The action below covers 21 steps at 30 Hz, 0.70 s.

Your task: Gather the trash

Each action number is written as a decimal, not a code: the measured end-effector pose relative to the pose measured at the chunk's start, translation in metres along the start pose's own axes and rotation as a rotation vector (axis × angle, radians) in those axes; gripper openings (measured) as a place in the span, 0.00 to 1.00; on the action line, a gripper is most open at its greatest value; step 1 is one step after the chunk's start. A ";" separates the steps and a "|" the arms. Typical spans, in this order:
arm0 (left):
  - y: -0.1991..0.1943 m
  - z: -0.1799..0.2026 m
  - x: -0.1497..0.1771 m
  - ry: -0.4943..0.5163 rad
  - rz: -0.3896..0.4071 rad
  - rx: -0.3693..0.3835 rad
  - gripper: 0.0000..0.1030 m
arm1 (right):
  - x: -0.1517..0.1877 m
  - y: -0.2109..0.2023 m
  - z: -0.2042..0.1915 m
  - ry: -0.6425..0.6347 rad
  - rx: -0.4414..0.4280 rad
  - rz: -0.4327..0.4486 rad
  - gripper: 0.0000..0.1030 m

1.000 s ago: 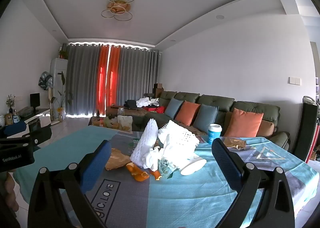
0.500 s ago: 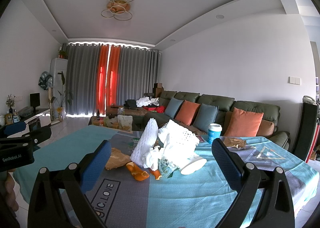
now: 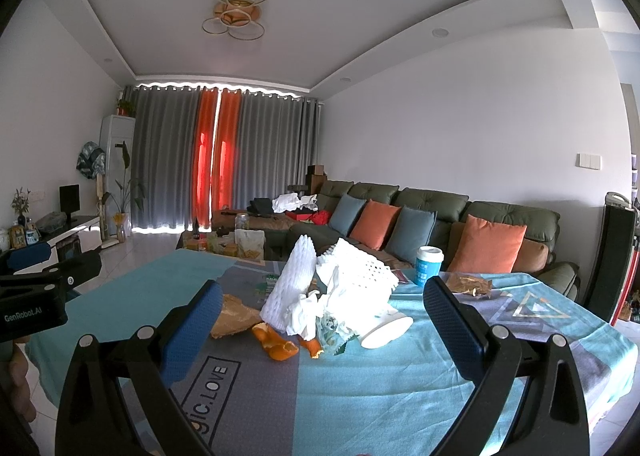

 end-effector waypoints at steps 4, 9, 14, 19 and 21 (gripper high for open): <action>0.000 0.000 0.000 -0.001 0.001 0.001 0.95 | 0.000 0.000 0.000 0.001 0.000 -0.002 0.94; -0.001 0.000 0.001 0.004 0.000 0.001 0.95 | 0.000 0.000 0.000 -0.001 0.001 -0.002 0.94; -0.004 -0.001 0.003 0.004 0.001 0.001 0.95 | -0.001 -0.001 -0.001 -0.001 0.001 -0.002 0.94; -0.003 0.000 0.003 0.004 0.000 0.001 0.95 | -0.002 -0.001 -0.001 -0.002 0.001 -0.001 0.94; -0.001 -0.003 0.003 0.001 0.000 0.002 0.95 | -0.002 -0.001 -0.001 -0.001 0.002 0.000 0.94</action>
Point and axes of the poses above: each gripper's, at about its wrist camera, not at the fingertips, and y roughly the way its jaws point, z to its right, x to its underside, the point moved 6 cm from there along y, roughly the way its jaws point, and after that the axes turned 9 degrees about x, right-handed, at the moved point
